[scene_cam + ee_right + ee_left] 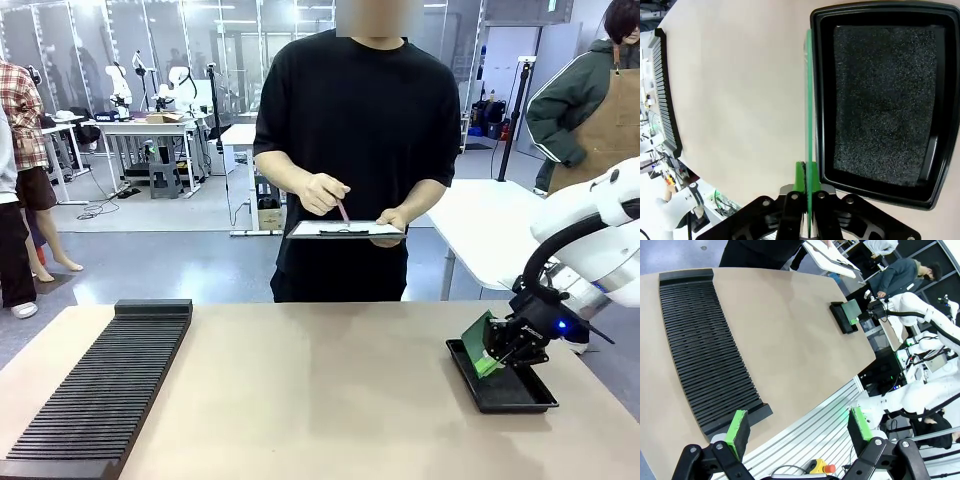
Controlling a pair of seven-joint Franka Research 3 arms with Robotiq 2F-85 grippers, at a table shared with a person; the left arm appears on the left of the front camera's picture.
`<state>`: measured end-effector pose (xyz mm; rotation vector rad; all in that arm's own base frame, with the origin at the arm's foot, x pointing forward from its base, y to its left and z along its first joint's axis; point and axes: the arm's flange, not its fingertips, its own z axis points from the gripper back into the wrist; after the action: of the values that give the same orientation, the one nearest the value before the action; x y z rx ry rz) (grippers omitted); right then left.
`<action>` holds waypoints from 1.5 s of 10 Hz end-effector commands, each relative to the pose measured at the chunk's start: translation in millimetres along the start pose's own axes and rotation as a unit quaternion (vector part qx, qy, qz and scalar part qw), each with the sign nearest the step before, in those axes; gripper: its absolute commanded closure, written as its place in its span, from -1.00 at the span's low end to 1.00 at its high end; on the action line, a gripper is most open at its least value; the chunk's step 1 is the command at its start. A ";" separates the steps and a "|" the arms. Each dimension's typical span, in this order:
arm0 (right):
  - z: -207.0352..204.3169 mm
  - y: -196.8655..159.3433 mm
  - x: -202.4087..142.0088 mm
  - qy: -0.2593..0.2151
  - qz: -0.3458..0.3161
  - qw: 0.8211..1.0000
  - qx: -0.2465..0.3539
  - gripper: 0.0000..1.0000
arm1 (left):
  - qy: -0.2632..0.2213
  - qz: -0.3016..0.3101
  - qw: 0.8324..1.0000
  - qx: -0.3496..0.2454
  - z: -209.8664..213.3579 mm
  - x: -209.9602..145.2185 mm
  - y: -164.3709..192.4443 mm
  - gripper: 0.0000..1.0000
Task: Inspect the PCB.
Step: Place the Blank PCB in the ESD tray.
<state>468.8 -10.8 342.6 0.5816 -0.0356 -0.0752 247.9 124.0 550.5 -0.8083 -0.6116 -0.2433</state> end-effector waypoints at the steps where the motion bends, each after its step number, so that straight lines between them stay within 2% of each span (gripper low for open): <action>1: -3.8 -0.1 8.8 0.003 -0.019 1.000 -0.024 0.95 | 0.002 0.000 1.000 0.002 -0.1 -0.2 0.1 -1.00; 8: -25.1 -11.2 20.9 0.020 -0.040 0.998 -0.049 0.95 | 0.002 0.000 1.000 0.002 -0.1 -0.2 0.1 -1.00; 9: -25.8 -12.1 20.6 0.022 -0.044 0.998 -0.049 0.79 | 0.002 0.000 1.000 0.002 -0.1 -0.2 0.1 -1.00; 10: -24.8 -11.5 19.4 0.022 -0.046 0.998 -0.046 0.52 | 0.002 0.000 1.000 0.002 -0.1 -0.2 0.1 -1.00; 13: -20.5 -5.7 15.1 0.014 -0.048 0.997 -0.065 -0.64 | 0.002 0.000 1.000 0.002 -0.1 -0.2 0.1 -1.00; 14: -17.7 -3.1 12.8 0.010 -0.048 0.996 -0.073 -0.95 | 0.002 0.000 1.000 0.002 -0.1 -0.2 0.1 -1.00; 15: -14.8 -0.5 10.6 0.003 -0.050 0.995 -0.088 -1.00 | 0.002 0.000 1.000 0.002 -0.1 -0.2 0.1 -1.00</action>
<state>484.5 -11.0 322.7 0.4650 0.0174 -0.1435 247.9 124.0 550.5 -0.8083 -0.6116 -0.2433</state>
